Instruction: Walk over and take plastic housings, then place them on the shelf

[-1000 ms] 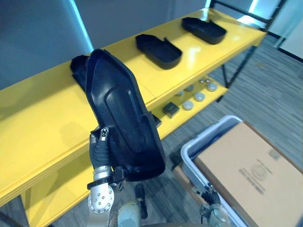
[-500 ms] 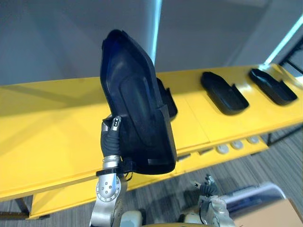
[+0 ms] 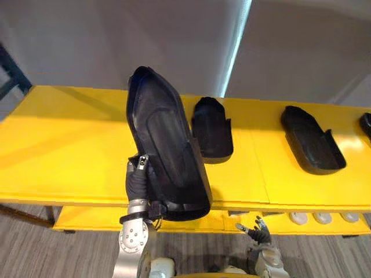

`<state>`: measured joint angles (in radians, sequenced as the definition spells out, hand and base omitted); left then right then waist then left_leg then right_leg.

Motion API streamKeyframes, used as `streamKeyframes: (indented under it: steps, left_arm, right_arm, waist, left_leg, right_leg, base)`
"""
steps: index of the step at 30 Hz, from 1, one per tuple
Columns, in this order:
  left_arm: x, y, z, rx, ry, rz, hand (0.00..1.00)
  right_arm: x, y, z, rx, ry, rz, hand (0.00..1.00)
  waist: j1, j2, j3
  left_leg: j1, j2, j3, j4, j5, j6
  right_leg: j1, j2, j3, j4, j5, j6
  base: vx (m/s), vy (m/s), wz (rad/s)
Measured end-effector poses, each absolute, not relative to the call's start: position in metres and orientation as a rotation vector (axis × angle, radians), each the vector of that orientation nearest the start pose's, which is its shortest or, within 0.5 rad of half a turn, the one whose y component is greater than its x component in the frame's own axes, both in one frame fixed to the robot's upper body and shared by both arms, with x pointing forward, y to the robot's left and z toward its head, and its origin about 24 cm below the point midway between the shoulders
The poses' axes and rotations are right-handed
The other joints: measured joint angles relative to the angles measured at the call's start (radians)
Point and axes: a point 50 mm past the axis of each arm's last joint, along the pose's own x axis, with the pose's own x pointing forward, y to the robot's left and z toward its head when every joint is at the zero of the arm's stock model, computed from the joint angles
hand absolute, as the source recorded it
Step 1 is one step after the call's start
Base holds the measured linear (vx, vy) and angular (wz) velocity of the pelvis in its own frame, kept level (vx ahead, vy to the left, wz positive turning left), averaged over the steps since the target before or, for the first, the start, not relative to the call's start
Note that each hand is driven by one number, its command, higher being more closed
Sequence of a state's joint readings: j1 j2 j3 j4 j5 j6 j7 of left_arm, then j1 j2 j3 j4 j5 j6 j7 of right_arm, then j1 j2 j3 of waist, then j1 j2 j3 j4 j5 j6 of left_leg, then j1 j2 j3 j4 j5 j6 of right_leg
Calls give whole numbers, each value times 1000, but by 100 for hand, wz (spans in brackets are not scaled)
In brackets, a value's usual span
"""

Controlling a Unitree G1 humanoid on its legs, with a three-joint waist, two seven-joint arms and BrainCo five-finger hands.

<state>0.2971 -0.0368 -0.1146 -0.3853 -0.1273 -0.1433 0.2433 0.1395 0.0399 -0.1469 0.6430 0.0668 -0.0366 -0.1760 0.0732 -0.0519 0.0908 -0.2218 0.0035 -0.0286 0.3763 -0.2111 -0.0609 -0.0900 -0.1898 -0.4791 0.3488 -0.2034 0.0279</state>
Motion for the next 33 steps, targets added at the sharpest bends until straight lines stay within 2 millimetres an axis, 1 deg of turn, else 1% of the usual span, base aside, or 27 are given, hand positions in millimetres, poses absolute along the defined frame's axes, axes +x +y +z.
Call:
streamKeyframes:
  steps: [1,2,3,4,5,7,8,9,10,11,12,13,14,15,16,17,18,19,21,22,23,24,25,27,28,30,33]
  left_arm:
    - [194,152,80,-217,-221,243,100]
    - [193,154,79,-233,-217,260,100]
    - [192,157,77,-237,-212,279,100]
    - [192,158,77,-244,-213,284,100]
    - [192,159,77,-250,-213,287,100]
    - [192,156,78,-259,-216,273,100]
    - [192,155,78,-262,-219,269,100]
    - [192,152,80,-273,-230,266,100]
    - [193,152,81,-264,-235,259,100]
    - [192,154,80,-255,-230,264,100]
    - [192,155,79,-248,-227,272,100]
    - [191,158,80,-239,-235,283,100]
    - [191,160,79,-232,-234,292,100]
    - [190,162,78,-219,-229,295,100]
    - [189,163,78,-213,-229,295,100]
    - [189,164,77,-205,-225,292,100]
    - [188,164,76,-198,-220,293,100]
    - [187,164,75,-194,-212,296,100]
    - [187,163,75,-187,-214,291,100]
    - [187,162,74,-192,-211,286,100]
    - [187,161,73,-194,-206,284,100]
    - [187,159,70,-202,-191,289,100]
    - [188,156,65,-197,-166,295,100]
    - [188,154,61,-180,-150,292,100]
    - [188,153,62,-170,-151,285,100]
    - [188,154,62,-158,-153,285,100]
    - [188,155,61,-150,-149,286,100]
  right_arm:
    - [150,-180,-118,84,745,-367,0]
    - [153,-180,-117,81,740,-369,0]
    - [154,-179,-117,80,739,-369,0]
    - [157,-180,-116,72,732,-377,0]
    - [157,-181,-115,69,730,-380,0]
    - [156,-184,-115,44,732,-390,0]
    - [155,-186,-116,34,735,-391,0]
    - [152,-189,-116,22,742,-396,0]
    - [151,-186,-120,28,768,-393,0]
    - [148,-181,-123,37,786,-384,0]
    - [144,-176,-126,33,805,-355,0]
    - [145,-175,-125,34,805,-346,0]
    - [148,-175,-124,30,797,-339,0]
    - [155,-175,-122,25,778,-329,0]
    - [158,-174,-120,22,770,-324,0]
    - [163,-173,-118,11,756,-311,0]
    - [161,-173,-119,4,763,-308,0]
    - [158,-173,-121,0,777,-307,0]
    - [153,-172,-126,-4,803,-305,0]
    - [150,-172,-127,-3,813,-303,0]
    - [148,-172,-128,-2,818,-301,0]
    - [145,-173,-129,0,829,-297,0]
    - [142,-173,-131,1,840,-298,0]
    - [137,-173,-134,1,858,-298,0]
    - [135,-173,-134,3,863,-299,0]
    - [137,-170,-134,10,859,-295,0]
    - [138,-167,-134,9,859,-285,0]
  waist:
    - [-1,5,4]
    - [-1,9,7]
    - [-1,8,8]
    - [-2,3,10]
    - [-3,0,11]
    - [-7,3,9]
    - [-7,7,7]
    - [-7,28,-6]
    - [-9,-2,-3]
    - [-11,-20,-7]
    - [-3,-28,-11]
    - [3,-39,-10]
    - [8,-42,-10]
    - [25,-42,-11]
    - [32,-38,-10]
    - [20,-33,-6]
    - [19,-33,-6]
    - [23,-33,-6]
    - [18,-33,-7]
    - [16,-32,-6]
    - [13,-33,-6]
    - [8,-43,-9]
    - [-3,-26,-2]
    - [-8,-5,-2]
    - [-4,-2,-4]
    - [-2,-2,-5]
    - [-1,-21,-18]
  left_leg:
    - [-15,35,55,23,-6,11]
    - [-30,88,111,68,-9,16]
    - [-40,157,144,136,-14,22]
    - [-37,234,139,204,-16,25]
    - [-28,261,132,212,-16,25]
    - [17,324,80,174,-12,22]
    - [30,333,60,149,-8,23]
    - [53,341,12,89,-7,-25]
    - [39,286,10,108,-73,-161]
    - [24,260,12,131,-82,-149]
    - [-11,240,17,183,-105,-128]
    - [-45,229,34,256,-137,-101]
    - [-54,226,49,287,-155,-89]
    - [-52,225,95,314,-171,-63]
    - [-43,227,127,299,-172,-45]
    - [-29,224,159,273,-163,-13]
    - [-8,215,187,247,-153,4]
    - [20,195,207,212,-142,27]
    - [30,155,226,169,-126,49]
    - [23,125,227,150,-113,54]
    - [19,110,227,144,-109,54]
    - [16,79,227,138,-98,63]
    - [17,69,218,141,-92,58]
    - [19,66,196,142,-81,60]
    - [18,67,184,144,-78,58]
    - [19,81,173,143,-77,56]
    - [28,94,186,101,-50,52]
  right_leg:
    - [1,-2,-11,5,0,0]
    - [1,-8,-17,17,0,0]
    - [2,-26,-12,36,0,0]
    - [4,-63,1,58,2,6]
    - [3,-80,13,67,5,15]
    - [-11,-139,56,91,14,81]
    - [-19,-152,68,98,19,98]
    - [-41,-177,82,108,33,145]
    - [-55,-229,107,80,72,172]
    - [-50,-241,114,45,93,156]
    - [-37,-241,116,-20,141,115]
    - [-21,-239,125,-92,236,97]
    - [-20,-240,125,-121,292,83]
    - [-23,-229,125,-194,428,7]
    - [-27,-226,126,-214,461,-6]
    - [-62,-215,132,-58,361,51]
    - [-86,-193,140,92,249,87]
    - [-90,-141,162,220,110,100]
    - [-79,-41,215,297,-42,112]
    - [-68,27,262,283,-114,107]
    - [-65,54,293,264,-141,95]
    - [-47,80,352,217,-181,33]
    - [-30,85,365,195,-184,14]
    - [-4,85,340,170,-171,12]
    - [4,91,334,158,-166,8]
    - [25,109,324,119,-149,1]
    - [36,128,331,52,-112,-6]
  base:
    - [-69,62,51]
    - [-43,88,27]
    - [-49,168,11]
    - [-51,196,-4]
    - [-69,299,-11]
    - [-71,441,-16]
    - [-64,555,-12]
    - [-104,771,5]
    - [-114,800,7]
    - [-105,775,8]
    - [-51,474,-10]
    - [-66,566,-24]
    - [-98,608,-71]
    - [-123,596,-87]
    - [-153,508,-90]
    - [-137,319,-62]
    - [-156,326,-62]
    - [-143,249,-52]
    - [-151,191,-26]
    - [-93,88,-4]
    - [-90,56,12]
    - [-74,37,26]
    - [-79,49,30]
    - [-24,24,31]
    - [-2,-5,21]
    - [3,-31,5]
    - [10,-27,-13]
